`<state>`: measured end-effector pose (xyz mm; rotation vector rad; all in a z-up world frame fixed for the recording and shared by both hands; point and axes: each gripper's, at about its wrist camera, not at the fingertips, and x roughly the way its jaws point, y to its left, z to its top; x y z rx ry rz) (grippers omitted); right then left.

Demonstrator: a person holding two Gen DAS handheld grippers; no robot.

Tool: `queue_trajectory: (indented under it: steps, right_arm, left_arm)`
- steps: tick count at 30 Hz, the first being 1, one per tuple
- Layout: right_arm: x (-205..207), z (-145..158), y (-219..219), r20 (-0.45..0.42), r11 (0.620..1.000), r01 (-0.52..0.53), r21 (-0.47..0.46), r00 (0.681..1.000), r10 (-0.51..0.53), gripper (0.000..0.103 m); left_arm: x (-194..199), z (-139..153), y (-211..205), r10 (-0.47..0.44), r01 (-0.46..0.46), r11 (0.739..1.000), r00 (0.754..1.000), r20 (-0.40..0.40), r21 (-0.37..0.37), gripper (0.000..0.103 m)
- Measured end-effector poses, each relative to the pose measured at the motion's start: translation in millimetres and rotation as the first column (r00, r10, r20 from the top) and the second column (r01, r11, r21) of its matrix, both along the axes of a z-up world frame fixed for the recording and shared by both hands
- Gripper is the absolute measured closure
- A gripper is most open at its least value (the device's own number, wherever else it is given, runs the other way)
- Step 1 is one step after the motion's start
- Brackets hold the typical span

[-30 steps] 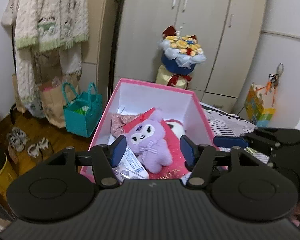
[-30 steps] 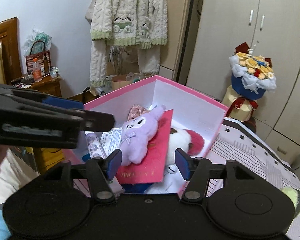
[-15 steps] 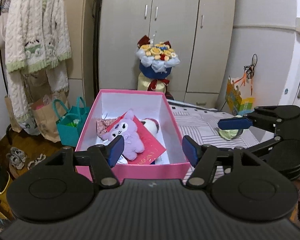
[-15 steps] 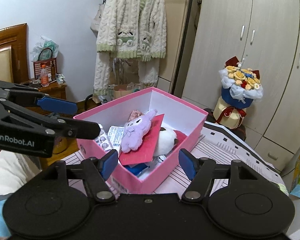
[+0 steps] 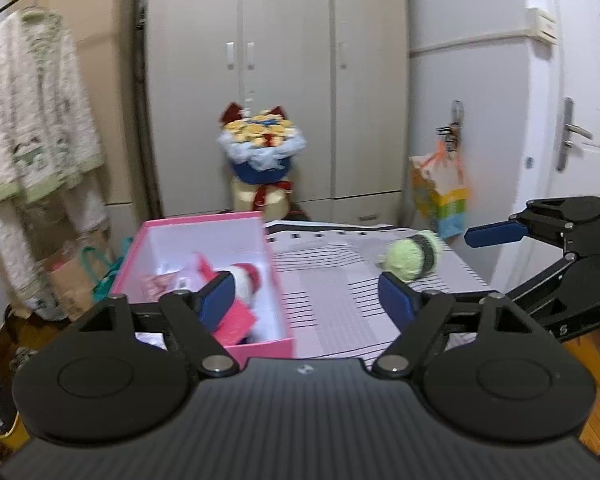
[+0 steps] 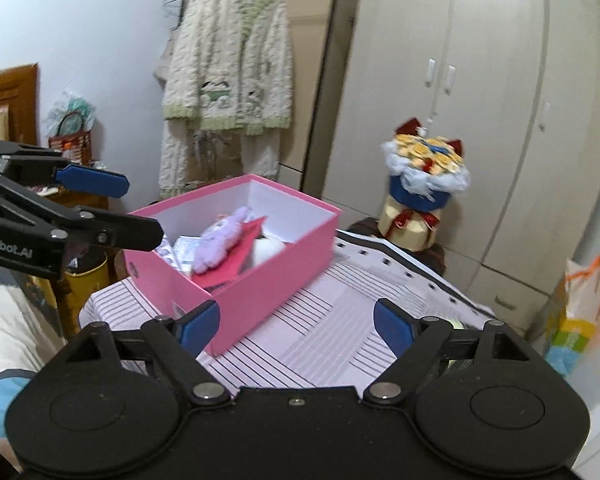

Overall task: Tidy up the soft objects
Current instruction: 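Move both tools to the green yarn ball and grasp it between them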

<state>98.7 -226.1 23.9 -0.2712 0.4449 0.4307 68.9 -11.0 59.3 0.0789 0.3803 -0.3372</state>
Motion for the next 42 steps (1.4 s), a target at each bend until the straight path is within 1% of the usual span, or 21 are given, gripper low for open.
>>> queue_trajectory:
  steps: [4,8,14,17,20,23,24,27,30,34,36,39,40,41,42]
  right_arm:
    - [-0.4,-7.8,-30.5,0.003,0.999,0.026,0.033,1.0,-0.026,0.013]
    - [1.7,-17.8,-54.2,0.023,0.999,0.034,0.04,0.999,-0.035,0.013]
    - [20.6,-34.0,-84.6,0.026,0.994,0.054,0.09,0.998,-0.056,0.011]
    - [35.3,-45.0,-96.5,0.019,0.993,0.058,0.107,0.998,-0.06,0.01]
    - [54.6,-57.7,-106.9,0.005,0.992,0.071,0.103,0.997,-0.072,0.009]
    - [72.4,-72.6,-114.4,-0.016,0.995,0.076,0.069,0.997,-0.075,0.009]
    - [79.1,-78.4,-117.5,-0.029,0.996,0.065,0.056,0.998,-0.064,0.009]
    - [95.1,-94.6,-126.4,-0.056,0.997,0.069,0.047,0.996,-0.066,0.009]
    - [105.8,-107.4,-135.5,-0.064,0.996,0.075,0.05,0.995,-0.072,0.009]
    - [124.3,-119.1,-148.5,-0.063,0.995,0.091,0.035,0.994,-0.088,0.008]
    - [135.8,-122.3,-158.8,-0.059,0.994,0.099,0.051,0.994,-0.096,0.006]
    - [153.3,-124.2,-172.1,-0.05,0.992,0.097,0.086,0.994,-0.093,0.005]
    - [159.1,-124.7,-176.2,-0.047,0.991,0.086,0.101,0.996,-0.082,0.004]
    - [165.4,-125.2,-181.1,-0.041,0.99,0.066,0.125,0.997,-0.061,0.004]
    - [169.1,-125.5,-185.0,-0.028,0.988,0.041,0.148,0.999,-0.037,0.004]
  left_arm:
    - [8.9,-1.9,-24.9,-0.061,0.061,0.998,0.998,-0.004,-0.006,0.012]
    - [25.2,-6.9,-50.1,-0.107,0.105,0.993,0.994,-0.026,-0.047,0.008]
    - [54.8,-19.0,-80.4,-0.184,0.175,0.979,0.98,-0.08,-0.105,0.007]
    - [68.7,-26.3,-95.8,-0.215,0.204,0.972,0.972,-0.091,-0.116,0.007]
    - [86.1,-38.0,-111.7,-0.249,0.235,0.964,0.961,-0.119,-0.122,0.007]
    - [105.4,-50.7,-125.0,-0.238,0.221,0.968,0.959,-0.154,-0.121,0.008]
    - [111.8,-55.4,-129.6,-0.242,0.223,0.967,0.955,-0.173,-0.121,0.008]
    - [131.7,-69.2,-139.9,-0.271,0.236,0.958,0.93,-0.249,-0.164,0.009]
    - [148.9,-81.3,-150.7,-0.266,0.222,0.958,0.921,-0.283,-0.179,0.009]
    - [172.3,-93.2,-164.6,-0.252,0.199,0.959,0.923,-0.29,-0.2,0.01]
    - [184.8,-98.7,-170.8,-0.234,0.176,0.961,0.928,-0.289,-0.213,0.01]
    - [206.0,-106.8,-179.2,-0.218,0.15,0.957,0.936,-0.276,-0.248,0.011]
    - [211.5,-108.7,-181.8,-0.209,0.139,0.957,0.94,-0.271,-0.254,0.014]
    - [217.9,-110.8,-185.4,-0.198,0.132,0.959,0.945,-0.261,-0.251,0.019]
    - [224.0,-111.6,-189.3,-0.188,0.129,0.963,0.951,-0.246,-0.238,0.022]
